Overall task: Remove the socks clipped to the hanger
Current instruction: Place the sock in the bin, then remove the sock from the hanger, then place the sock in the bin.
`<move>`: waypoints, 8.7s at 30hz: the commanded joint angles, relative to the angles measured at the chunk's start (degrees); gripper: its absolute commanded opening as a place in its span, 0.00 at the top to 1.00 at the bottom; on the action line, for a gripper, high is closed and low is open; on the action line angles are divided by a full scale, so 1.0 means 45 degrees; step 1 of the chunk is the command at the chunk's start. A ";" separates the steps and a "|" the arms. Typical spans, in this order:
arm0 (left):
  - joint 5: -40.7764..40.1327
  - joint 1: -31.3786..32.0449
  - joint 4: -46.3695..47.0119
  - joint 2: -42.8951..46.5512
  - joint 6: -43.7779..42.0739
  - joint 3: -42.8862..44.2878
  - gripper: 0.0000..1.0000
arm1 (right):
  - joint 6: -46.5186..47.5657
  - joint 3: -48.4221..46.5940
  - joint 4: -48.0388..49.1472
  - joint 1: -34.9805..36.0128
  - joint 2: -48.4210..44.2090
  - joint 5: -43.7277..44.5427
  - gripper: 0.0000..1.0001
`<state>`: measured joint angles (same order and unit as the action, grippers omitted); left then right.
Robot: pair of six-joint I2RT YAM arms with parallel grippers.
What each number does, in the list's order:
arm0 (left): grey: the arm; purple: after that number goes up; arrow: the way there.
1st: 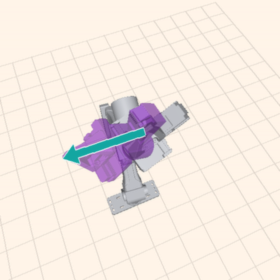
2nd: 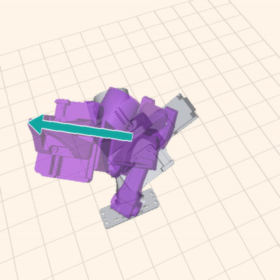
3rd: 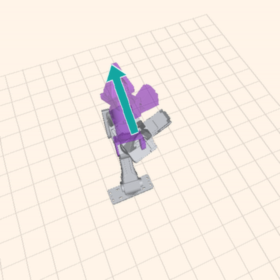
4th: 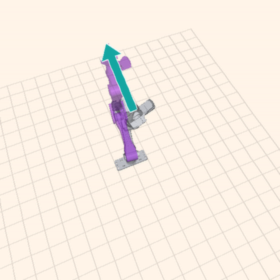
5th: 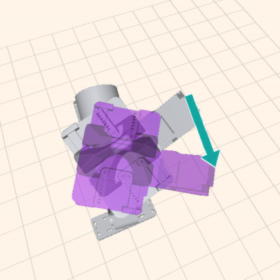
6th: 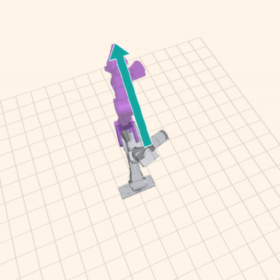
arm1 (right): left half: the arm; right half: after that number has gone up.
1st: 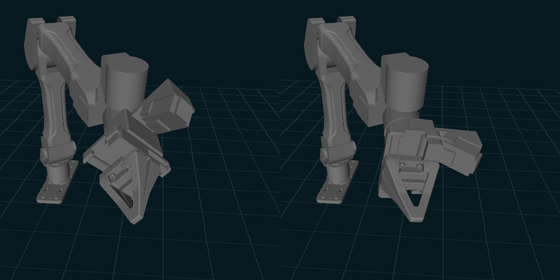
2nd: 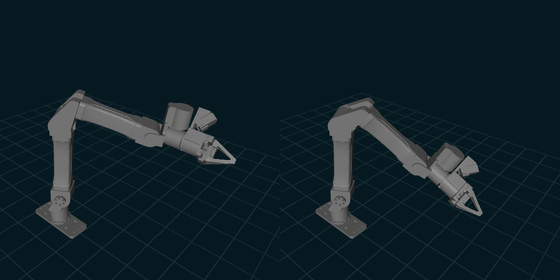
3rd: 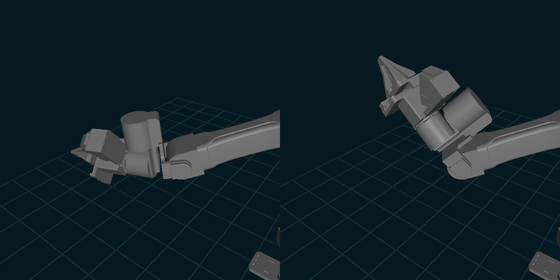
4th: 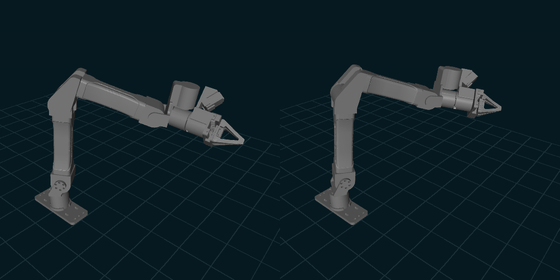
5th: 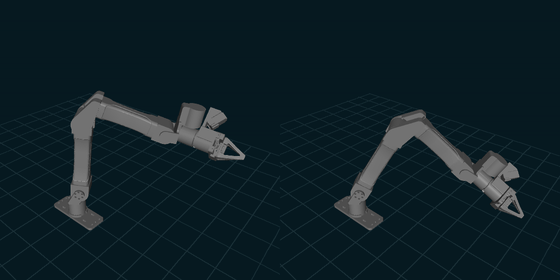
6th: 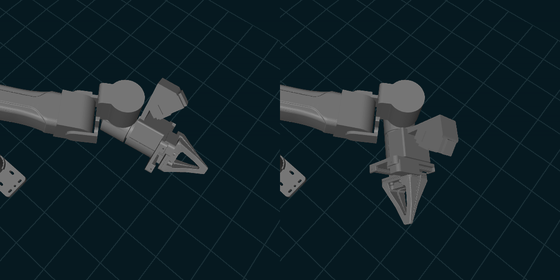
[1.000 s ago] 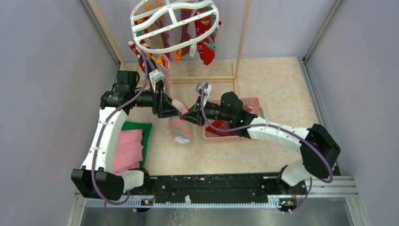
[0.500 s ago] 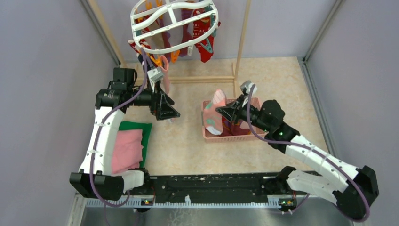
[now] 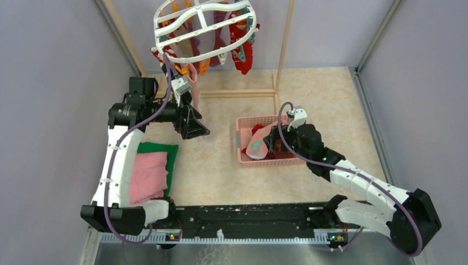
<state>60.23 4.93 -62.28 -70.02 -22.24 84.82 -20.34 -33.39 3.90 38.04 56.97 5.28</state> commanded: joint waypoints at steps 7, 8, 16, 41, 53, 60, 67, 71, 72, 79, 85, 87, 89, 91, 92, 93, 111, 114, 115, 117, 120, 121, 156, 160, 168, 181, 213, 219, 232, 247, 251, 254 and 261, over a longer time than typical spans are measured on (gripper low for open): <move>-0.0504 0.0008 -0.0326 -0.0138 -0.0398 0.1068 0.01 | -0.0566 -0.1681 -0.1972 -0.0128 -0.0597 0.1758 0.01; -0.0687 0.0007 -0.0295 -0.0096 -0.0301 0.1152 0.01 | -0.0677 -0.1748 -0.1723 -0.0128 -0.0694 0.1715 0.01; -0.1288 -0.0082 -0.0427 0.0129 -0.0250 0.1235 0.01 | -0.1296 -0.1637 0.1341 -0.1777 0.1767 -0.0342 0.16; 0.0981 -0.5326 -0.3564 -0.1077 -0.2860 0.2430 0.01 | 0.1575 -1.2262 0.6020 0.3265 1.3087 -0.2321 0.18; 0.1463 -0.5302 -0.3205 -0.0702 -0.3164 0.1387 0.02 | 0.1393 -1.0658 0.6712 0.3322 1.1448 -0.2816 1.00; 0.2651 -0.5221 -0.2753 -0.0548 -0.3050 0.0763 0.04 | -0.0066 -0.7090 0.7514 0.3050 0.8083 -0.4081 1.00; 0.2724 -0.3854 -0.1653 -0.0423 -0.1710 0.0902 0.06 | -0.2365 -0.5526 0.7250 0.2254 0.6094 -0.5981 1.00; 0.1922 -0.2462 -0.0114 0.0069 -0.0377 0.0280 0.06 | -0.3335 -0.5697 0.7951 0.2249 0.6125 -0.7652 1.00; 0.1786 -0.2182 0.0136 0.0142 -0.0060 0.0123 0.06 | -0.3907 -0.5922 0.8253 0.2264 0.6395 -0.8243 1.00; 0.2053 -0.2010 0.0480 0.0157 0.0469 0.0019 0.06 | -0.5262 -0.7360 0.9704 0.3065 0.8194 -1.0864 1.00; 0.2029 -0.1994 0.0239 0.0315 0.0221 -0.0187 0.05 | -0.6231 -0.7454 1.1591 0.3165 0.8729 -1.1346 0.99; 0.1905 -0.1994 0.0230 0.0363 0.0197 -0.0328 0.05 | -0.6251 -0.7538 1.1649 0.3196 0.8792 -1.1409 0.98; 0.1877 -0.1994 0.0292 0.0384 0.0196 -0.0420 0.05 | -0.6365 -0.7556 1.1832 0.3188 0.8860 -1.1487 0.98; 0.1902 -0.1999 0.0430 0.0399 0.0289 -0.0467 0.05 | -0.6623 -0.7712 1.2054 0.3198 0.9033 -1.1670 0.97; 0.1935 -0.2004 0.0550 0.0393 0.0379 -0.0525 0.05 | -0.6771 -0.7800 1.2220 0.3225 0.9131 -1.1787 0.97; 0.1961 -0.1995 0.0665 0.0395 0.0509 -0.0566 0.05 | -0.6953 -0.7860 1.2449 0.3226 0.9222 -1.1887 0.96; 0.1119 -0.2003 0.2433 0.1239 0.1824 -0.1017 0.99 | -0.0974 -0.7191 0.5493 0.3149 0.6619 -0.7649 0.48; 0.0869 -0.1962 0.3007 0.1495 0.2164 -0.1400 1.00 | -0.0066 -0.7071 0.4921 0.3087 0.5637 -0.6080 0.37; 0.0861 -0.1926 0.3092 0.1507 0.2244 -0.1469 1.00 | 0.0116 -0.7156 0.4842 0.3072 0.5379 -0.5729 0.36; 0.0913 -0.1848 0.3274 0.1436 0.2361 -0.1653 1.00 | 0.0440 -0.7518 0.4711 0.3070 0.5070 -0.5297 0.33; 0.1044 -0.1682 0.3599 0.1309 0.2485 -0.1991 1.00 | 0.0991 -0.8752 0.4084 0.3070 0.5229 -0.4941 0.31; 0.1039 -0.1633 0.3690 0.1281 0.2526 -0.2073 1.00 | 0.1161 -0.9321 0.3780 0.3070 0.5513 -0.4830 0.30; 0.0679 -0.1230 0.4443 0.1782 0.2949 -0.2845 1.00 | 0.0954 -1.7908 0.1856 0.2993 1.1549 -0.2554 0.48; 0.0296 -0.1152 0.4635 0.1841 0.3011 -0.3037 1.00 | 0.0731 -1.7932 0.2210 0.2994 1.1712 -0.2417 0.47; 0.0153 -0.1137 0.4824 0.1810 0.3114 -0.3166 1.00 | -0.0044 -1.7615 0.3323 0.2994 1.1872 -0.1970 0.47; -0.0146 -0.1151 0.5037 0.1948 0.3166 -0.3249 1.00 | -0.0833 -1.7060 0.4040 0.2926 1.1670 -0.1876 0.99; 0.0978 -0.1141 0.3555 0.1702 0.1548 -0.2396 1.00 | -0.0735 -0.6033 0.6867 0.3567 0.6463 -0.7581 0.14; 0.1058 -0.1147 0.3748 0.1708 0.1905 -0.2344 0.95 | -0.0873 -0.6607 0.6832 0.3743 0.7205 -0.8195 0.63; 0.0526 -0.1142 0.3096 0.1326 0.1815 -0.1669 0.02 | -0.0474 -0.5112 0.5691 0.2901 0.4820 -0.6200 1.00; -0.0747 -0.1135 0.2276 0.1080 0.1120 -0.0670 0.01 | 0.0815 -0.1560 0.0610 0.0461 0.0798 -0.4372 1.00; -0.0910 -0.1137 0.2419 0.1253 0.1198 -0.0754 0.01 | 0.0626 -0.1385 0.1502 -0.0026 0.1266 -0.3448 1.00; -0.1050 -0.1153 0.2352 0.1365 0.1177 -0.0746 0.01 | 0.0420 -0.1279 0.1964 -0.0495 0.1913 -0.2956 1.00; -0.1205 -0.1148 0.2110 0.1463 0.1044 -0.0526 0.01 | 0.0661 -0.1704 0.0397 -0.0710 0.4171 -0.1325 0.80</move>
<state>54.87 -0.36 -52.80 -64.79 -16.49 80.03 -18.22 -39.05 9.91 35.40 71.07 -6.76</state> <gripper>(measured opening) 0.988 0.094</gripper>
